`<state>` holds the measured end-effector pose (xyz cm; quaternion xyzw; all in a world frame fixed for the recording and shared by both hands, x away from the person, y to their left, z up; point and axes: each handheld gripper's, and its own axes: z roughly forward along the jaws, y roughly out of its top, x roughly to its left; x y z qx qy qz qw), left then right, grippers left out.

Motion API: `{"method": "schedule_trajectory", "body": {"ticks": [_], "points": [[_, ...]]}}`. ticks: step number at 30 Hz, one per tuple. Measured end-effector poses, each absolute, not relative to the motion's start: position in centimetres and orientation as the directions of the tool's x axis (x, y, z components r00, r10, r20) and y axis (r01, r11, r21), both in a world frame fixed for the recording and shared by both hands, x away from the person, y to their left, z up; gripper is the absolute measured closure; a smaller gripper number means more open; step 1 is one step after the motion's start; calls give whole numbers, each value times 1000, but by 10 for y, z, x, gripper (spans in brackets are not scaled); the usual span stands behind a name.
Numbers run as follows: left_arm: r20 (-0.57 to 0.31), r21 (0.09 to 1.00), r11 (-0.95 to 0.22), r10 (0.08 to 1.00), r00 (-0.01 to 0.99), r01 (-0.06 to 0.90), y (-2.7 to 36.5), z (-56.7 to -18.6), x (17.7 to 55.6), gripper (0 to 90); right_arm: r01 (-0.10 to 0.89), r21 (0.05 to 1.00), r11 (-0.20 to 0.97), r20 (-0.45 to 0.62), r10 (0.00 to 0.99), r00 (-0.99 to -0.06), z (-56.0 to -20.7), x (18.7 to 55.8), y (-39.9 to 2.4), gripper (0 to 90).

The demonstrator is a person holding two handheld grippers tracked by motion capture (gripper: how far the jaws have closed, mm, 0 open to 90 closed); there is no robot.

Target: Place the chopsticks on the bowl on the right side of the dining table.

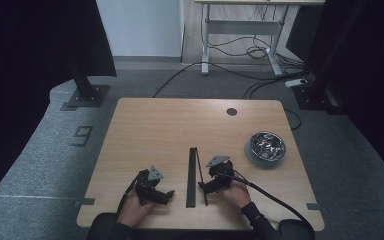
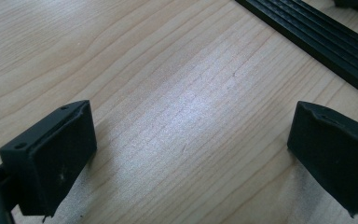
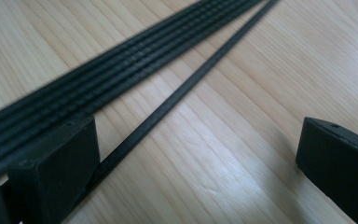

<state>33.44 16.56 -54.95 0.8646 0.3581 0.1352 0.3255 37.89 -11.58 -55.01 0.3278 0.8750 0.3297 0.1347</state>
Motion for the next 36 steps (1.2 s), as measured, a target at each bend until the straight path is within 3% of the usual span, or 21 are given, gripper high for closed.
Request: {"method": "schedule_trajectory", "body": {"ticks": [36], "points": [[2,660,-532,707,707,531,166,-550,334,8,576,651,494,-35,778,-627,-548,391,-203,20]]}}
